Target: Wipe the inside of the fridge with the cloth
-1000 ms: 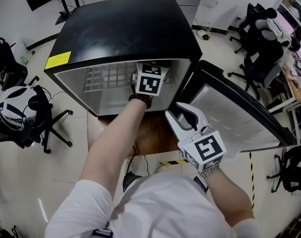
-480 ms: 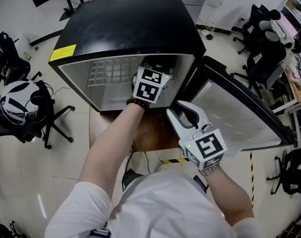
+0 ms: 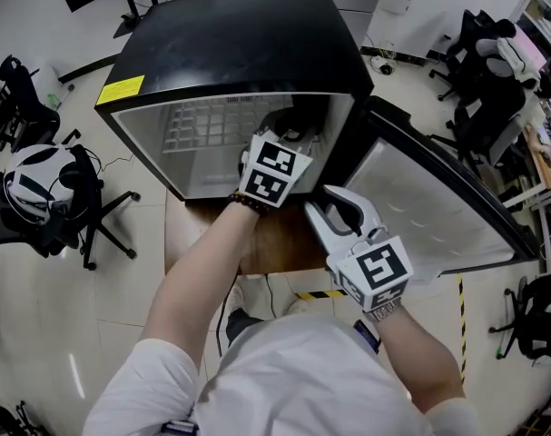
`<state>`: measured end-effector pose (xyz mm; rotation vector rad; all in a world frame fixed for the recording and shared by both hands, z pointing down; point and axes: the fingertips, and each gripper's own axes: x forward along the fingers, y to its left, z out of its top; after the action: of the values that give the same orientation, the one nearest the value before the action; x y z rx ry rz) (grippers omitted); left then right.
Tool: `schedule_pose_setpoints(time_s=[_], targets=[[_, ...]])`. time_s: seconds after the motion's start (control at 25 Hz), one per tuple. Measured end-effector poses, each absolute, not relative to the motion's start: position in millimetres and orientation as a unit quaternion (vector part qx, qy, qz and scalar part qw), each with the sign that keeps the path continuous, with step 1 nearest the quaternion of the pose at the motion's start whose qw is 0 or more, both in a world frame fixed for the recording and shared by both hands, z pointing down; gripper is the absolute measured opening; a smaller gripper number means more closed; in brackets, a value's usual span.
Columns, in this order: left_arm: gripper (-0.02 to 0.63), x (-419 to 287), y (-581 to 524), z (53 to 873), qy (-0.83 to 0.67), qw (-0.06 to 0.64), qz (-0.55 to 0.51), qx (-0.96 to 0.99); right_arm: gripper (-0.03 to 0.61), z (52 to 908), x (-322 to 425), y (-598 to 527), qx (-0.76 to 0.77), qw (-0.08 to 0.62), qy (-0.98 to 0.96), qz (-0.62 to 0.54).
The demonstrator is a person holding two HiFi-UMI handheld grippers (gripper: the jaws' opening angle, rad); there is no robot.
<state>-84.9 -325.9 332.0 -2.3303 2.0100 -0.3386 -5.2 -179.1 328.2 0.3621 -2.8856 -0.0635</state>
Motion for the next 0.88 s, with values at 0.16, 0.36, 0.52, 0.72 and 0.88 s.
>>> schedule_pose_setpoints(time_s=[0.16,0.36,0.52,0.72,0.88], targets=[[0.063,-75,-314,332,0.644,0.033,-0.114,-0.756,0.115,330,-2,-177,0.122,0.117,-0.985,-0.021],[0.063,-65,-302,332,0.639,0.037,-0.114,-0.760,0.115,331,3,-174,0.120,0.118,-0.986,-0.022],[0.063,-58,-294,332,0.636,0.039,-0.115,-0.762,0.115,332,7,-171,0.117,0.119,-0.986,-0.023],[0.063,-52,-285,333,0.636,0.041,-0.117,-0.762,0.115,330,11,-168,0.114,0.116,-0.986,-0.026],[0.063,-49,-278,333,0.637,0.039,-0.114,-0.761,0.115,329,15,-166,0.111,0.114,-0.987,-0.028]])
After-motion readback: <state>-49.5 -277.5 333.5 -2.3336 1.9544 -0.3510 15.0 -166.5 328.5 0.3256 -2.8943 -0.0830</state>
